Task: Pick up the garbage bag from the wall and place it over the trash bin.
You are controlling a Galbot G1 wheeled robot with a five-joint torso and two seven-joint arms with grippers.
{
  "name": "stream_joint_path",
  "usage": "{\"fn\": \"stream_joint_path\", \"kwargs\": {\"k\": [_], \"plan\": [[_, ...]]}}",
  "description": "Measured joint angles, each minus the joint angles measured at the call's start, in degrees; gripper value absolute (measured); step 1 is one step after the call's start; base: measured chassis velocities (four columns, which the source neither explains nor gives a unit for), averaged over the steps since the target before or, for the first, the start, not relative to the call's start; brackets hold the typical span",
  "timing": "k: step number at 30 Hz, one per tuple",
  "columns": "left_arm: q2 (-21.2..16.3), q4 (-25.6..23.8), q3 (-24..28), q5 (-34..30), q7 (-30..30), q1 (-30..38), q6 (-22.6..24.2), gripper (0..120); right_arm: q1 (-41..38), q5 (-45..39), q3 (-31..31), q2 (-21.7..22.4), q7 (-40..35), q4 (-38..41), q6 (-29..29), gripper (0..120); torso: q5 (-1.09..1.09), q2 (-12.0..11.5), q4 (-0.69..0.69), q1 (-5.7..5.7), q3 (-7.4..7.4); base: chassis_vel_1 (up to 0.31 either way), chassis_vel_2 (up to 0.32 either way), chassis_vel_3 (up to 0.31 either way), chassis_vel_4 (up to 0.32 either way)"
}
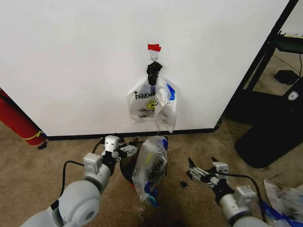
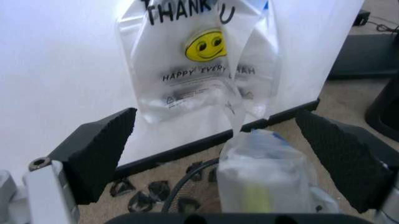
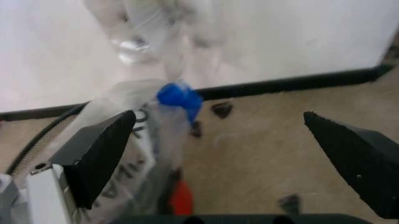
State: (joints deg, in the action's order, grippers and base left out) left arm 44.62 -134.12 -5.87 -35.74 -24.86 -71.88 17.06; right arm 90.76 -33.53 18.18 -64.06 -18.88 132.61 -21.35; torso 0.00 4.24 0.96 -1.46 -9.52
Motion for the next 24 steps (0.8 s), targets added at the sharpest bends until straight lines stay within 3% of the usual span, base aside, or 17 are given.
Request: {"fn": "stream_joint_path", "kwargs": {"k": [11,24], "plan": [[0.0,-1.7,-2.1,-0.2,-0.3,-0.4,0.2,100,-12.8,-2.3,-10.6,-2.9,-5.3,-9.4,-7.9,100,0.01,0.0,0.02,0.00,0.00,0.000,0.000,0.000,0.000],[0.3,-1.2,-2.0,-0.4,-0.3,-0.1,-0.9,100,-17.6,-3.7,-15.6,-7.9,-12.5,-12.6,-12.3,100,0.01,0.0,0.02,0.00,0.00,0.000,0.000,0.000,0.000]]}}
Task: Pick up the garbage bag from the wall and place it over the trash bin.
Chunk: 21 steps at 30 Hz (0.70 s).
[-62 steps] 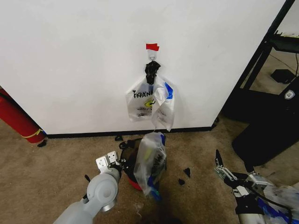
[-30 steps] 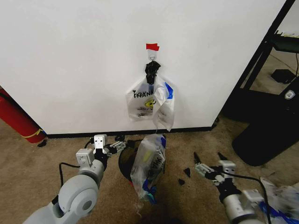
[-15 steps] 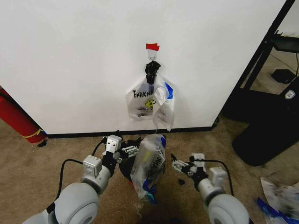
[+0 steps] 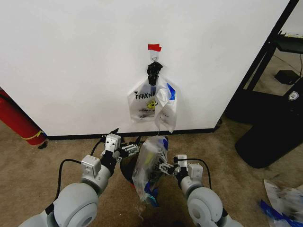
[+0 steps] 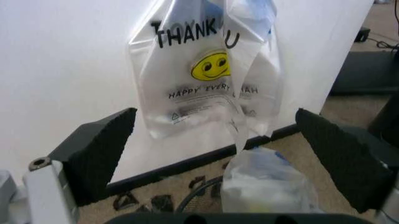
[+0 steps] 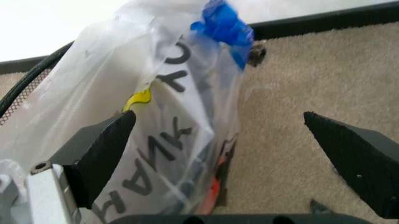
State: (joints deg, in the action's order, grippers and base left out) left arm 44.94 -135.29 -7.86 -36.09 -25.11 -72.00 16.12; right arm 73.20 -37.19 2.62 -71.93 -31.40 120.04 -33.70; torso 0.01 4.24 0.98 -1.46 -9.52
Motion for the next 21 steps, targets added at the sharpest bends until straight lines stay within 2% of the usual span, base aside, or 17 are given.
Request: {"fn": "stream_joint_path", "kwargs": {"k": [4,15,21], "plan": [[0.1,0.5,0.0,0.8,0.3,-0.1,-0.8,100,-1.6,-0.9,-1.1,-1.4,-1.6,-0.9,-0.5,100,-0.01,0.0,0.00,0.00,0.00,0.000,0.000,0.000,0.000],[0.4,1.1,0.1,1.8,0.7,-0.6,-1.6,100,-5.1,-7.0,-3.4,-6.1,-11.9,-3.8,-4.4,100,0.00,0.0,0.00,0.00,0.00,0.000,0.000,0.000,0.000],[0.4,1.1,0.2,1.7,0.9,-0.9,-1.6,100,-5.2,-7.6,-3.8,-7.0,-14.7,-4.5,-5.7,100,-0.01,0.0,0.00,0.00,0.00,0.000,0.000,0.000,0.000]]}}
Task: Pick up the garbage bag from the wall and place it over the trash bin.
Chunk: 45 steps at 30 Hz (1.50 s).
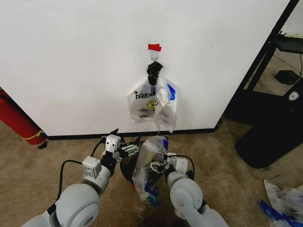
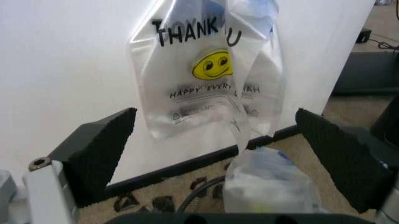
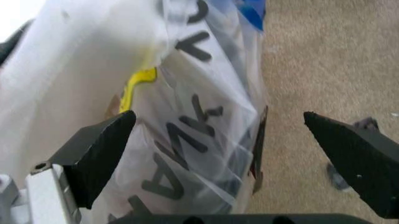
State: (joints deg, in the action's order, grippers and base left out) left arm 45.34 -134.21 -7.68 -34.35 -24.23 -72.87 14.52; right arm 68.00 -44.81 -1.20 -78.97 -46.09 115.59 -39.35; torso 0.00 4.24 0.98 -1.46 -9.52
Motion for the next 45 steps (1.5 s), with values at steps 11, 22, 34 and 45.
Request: {"fn": "stream_joint_path", "kwargs": {"k": [11,22,34,45], "plan": [[0.2,0.1,0.4,0.1,0.3,-0.3,-0.2,100,-0.8,-4.0,0.8,-1.3,-4.4,-1.2,-1.0,93,0.00,0.0,0.00,0.00,0.00,0.000,0.000,0.000,0.000],[0.7,0.6,0.8,0.4,0.6,-0.5,-0.7,100,-2.1,-7.6,0.8,-2.6,-5.9,-3.1,-1.0,58,0.00,0.0,0.00,0.00,0.00,0.000,0.000,0.000,0.000],[0.7,0.5,0.9,0.3,0.6,-1.0,-0.9,100,-1.5,-8.7,0.4,-3.9,-8.6,-2.9,-1.5,15,0.00,0.0,0.00,0.00,0.00,0.000,0.000,0.000,0.000],[0.8,0.9,1.2,-0.2,0.6,-1.0,-0.7,100,-1.4,-9.1,1.3,-2.9,-8.6,-3.4,-1.2,0,-0.01,0.0,0.00,0.00,0.00,0.000,0.000,0.000,0.000]]}}
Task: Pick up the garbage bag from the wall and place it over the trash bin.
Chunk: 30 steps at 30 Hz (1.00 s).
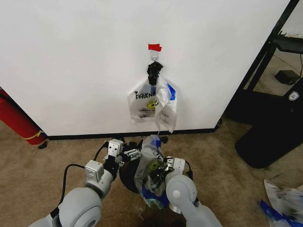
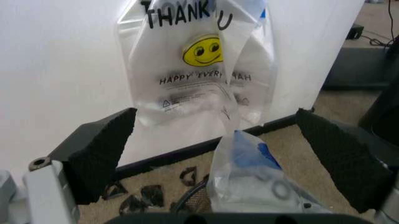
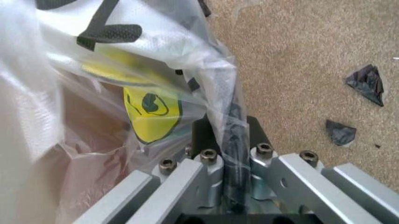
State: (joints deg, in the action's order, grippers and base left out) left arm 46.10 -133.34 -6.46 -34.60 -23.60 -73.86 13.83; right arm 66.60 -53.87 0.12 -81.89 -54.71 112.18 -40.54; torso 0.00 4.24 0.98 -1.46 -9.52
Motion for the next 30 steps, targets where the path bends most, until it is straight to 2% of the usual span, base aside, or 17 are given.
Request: {"fn": "stream_joint_path", "kwargs": {"k": [6,9,15,19,24,26,30], "plan": [[-0.1,-0.3,0.0,-0.3,-0.1,0.0,0.1,100,0.8,2.2,0.5,0.1,2.8,0.6,3.3,0,0.01,0.0,0.00,0.00,0.00,0.000,0.000,0.000,0.000],[-0.4,-1.3,0.0,-1.2,-0.2,0.6,0.3,100,2.7,6.9,1.4,0.0,8.2,1.5,8.1,0,0.00,0.0,0.00,0.00,0.00,0.000,0.000,0.000,0.000],[-1.2,-3.2,-0.1,-3.2,-0.3,2.1,1.2,100,5.9,13.2,2.6,0.0,14.6,3.2,13.9,0,0.00,0.0,0.01,0.00,0.00,0.000,0.000,0.000,0.000],[-2.1,-4.4,-0.2,-4.6,0.0,2.9,1.4,100,7.0,15.3,3.3,-0.2,16.0,4.3,15.0,0,0.00,0.0,0.01,0.00,0.00,0.000,0.000,0.000,0.000],[-5.7,-7.1,1.4,-8.2,2.9,5.2,1.6,100,8.8,19.2,4.3,-0.4,17.5,5.3,16.0,0,0.00,0.0,0.00,0.00,0.00,0.000,0.000,0.000,0.000],[-7.4,-7.8,5.8,-12.2,3.4,10.7,3.9,100,9.4,22.6,4.4,-0.5,18.6,5.1,16.7,0,0.00,0.0,-0.02,0.00,0.00,0.000,0.000,0.000,0.000],[-6.8,-6.2,13.4,-19.1,0.5,23.1,8.9,99,10.4,27.2,4.2,-1.0,19.7,4.9,17.2,0,-0.02,0.0,0.02,0.00,0.00,0.000,0.000,0.000,0.000]]}}
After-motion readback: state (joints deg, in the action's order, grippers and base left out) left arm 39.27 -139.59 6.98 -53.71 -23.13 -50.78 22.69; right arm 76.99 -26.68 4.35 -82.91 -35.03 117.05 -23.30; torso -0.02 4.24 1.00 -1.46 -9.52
